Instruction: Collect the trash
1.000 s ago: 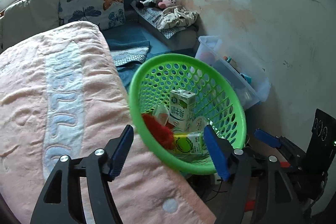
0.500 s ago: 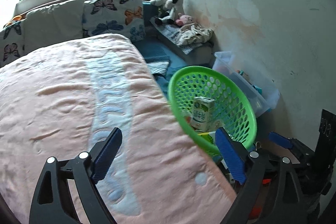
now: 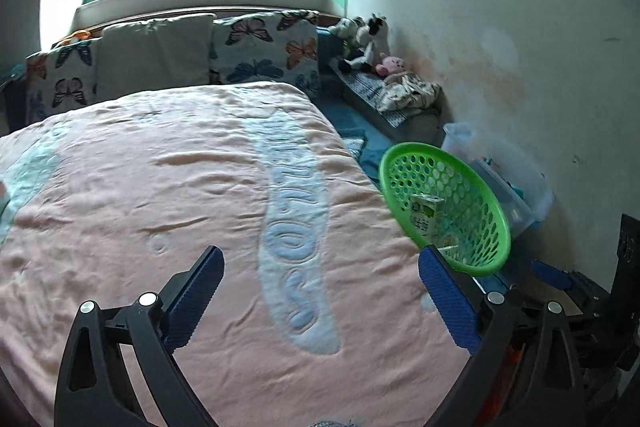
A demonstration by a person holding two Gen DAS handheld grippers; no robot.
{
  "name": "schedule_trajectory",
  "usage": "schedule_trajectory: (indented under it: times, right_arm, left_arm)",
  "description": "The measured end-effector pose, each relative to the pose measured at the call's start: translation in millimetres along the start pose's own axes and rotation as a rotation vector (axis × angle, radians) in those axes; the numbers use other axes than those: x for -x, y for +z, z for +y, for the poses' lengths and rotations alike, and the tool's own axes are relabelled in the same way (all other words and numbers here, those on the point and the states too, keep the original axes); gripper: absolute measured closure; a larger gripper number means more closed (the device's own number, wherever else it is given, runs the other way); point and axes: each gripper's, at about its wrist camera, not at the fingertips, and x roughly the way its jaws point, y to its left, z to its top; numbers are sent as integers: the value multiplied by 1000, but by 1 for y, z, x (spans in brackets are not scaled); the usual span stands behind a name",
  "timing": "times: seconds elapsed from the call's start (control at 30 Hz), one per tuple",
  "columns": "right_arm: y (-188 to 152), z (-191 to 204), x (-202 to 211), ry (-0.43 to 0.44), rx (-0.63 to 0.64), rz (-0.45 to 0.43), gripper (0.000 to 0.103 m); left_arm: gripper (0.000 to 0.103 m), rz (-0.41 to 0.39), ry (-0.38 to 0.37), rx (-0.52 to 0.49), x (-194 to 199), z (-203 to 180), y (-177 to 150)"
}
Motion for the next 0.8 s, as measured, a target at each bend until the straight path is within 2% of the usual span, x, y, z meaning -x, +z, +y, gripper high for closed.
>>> schedule_trajectory:
  times: [0.37, 0.8]
  right_arm:
    - [-5, 33, 4, 18, 46, -3, 7]
    - [-5, 61, 2, 28, 103, -9, 6]
  left_arm:
    - [7, -26, 79, 26, 36, 27, -30]
    - [7, -29, 140, 80, 56, 51, -57]
